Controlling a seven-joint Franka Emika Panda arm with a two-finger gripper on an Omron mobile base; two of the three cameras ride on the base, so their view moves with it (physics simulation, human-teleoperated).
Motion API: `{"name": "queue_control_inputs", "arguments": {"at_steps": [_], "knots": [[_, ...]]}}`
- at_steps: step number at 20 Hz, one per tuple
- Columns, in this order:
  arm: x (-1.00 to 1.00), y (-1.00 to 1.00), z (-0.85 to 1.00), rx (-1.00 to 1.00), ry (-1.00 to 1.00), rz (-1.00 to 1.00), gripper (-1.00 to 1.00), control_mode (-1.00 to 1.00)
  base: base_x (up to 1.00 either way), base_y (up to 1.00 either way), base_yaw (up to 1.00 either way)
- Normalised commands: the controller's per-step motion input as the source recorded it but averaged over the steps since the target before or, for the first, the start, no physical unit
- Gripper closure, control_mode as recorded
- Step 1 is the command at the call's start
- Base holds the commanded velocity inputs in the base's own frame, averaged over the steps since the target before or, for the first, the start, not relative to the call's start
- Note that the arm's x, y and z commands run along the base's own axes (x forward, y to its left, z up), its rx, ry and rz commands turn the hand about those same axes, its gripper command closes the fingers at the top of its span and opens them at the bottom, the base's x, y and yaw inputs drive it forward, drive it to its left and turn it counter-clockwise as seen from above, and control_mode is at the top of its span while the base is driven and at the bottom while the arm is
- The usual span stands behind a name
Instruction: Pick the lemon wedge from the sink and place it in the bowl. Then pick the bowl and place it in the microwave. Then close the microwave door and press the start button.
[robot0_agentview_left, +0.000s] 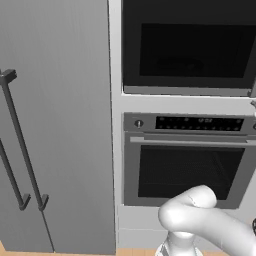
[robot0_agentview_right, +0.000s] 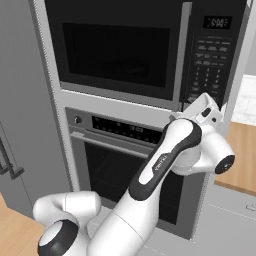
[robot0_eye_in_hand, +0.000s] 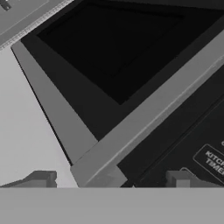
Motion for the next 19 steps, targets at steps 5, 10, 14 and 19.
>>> {"name": "queue_control_inputs", "arguments": {"at_steps": [5, 10, 14, 19], "knots": [[0.11, -0.22, 0.0, 0.06, 0.0, 0.09, -1.0, -1.0, 0.0, 0.0, 0.0], [0.25, -0.1, 0.0, 0.06, 0.0, 0.08, -1.0, -1.0, 0.0, 0.0, 0.0], [0.45, 0.0, -0.1, 0.05, 0.0, 0.05, -1.0, -1.0, 0.0, 0.0, 0.0], [0.37, 0.0, -0.17, 0.04, 0.0, 0.05, -1.0, -1.0, 0.0, 0.0, 0.0]]}}
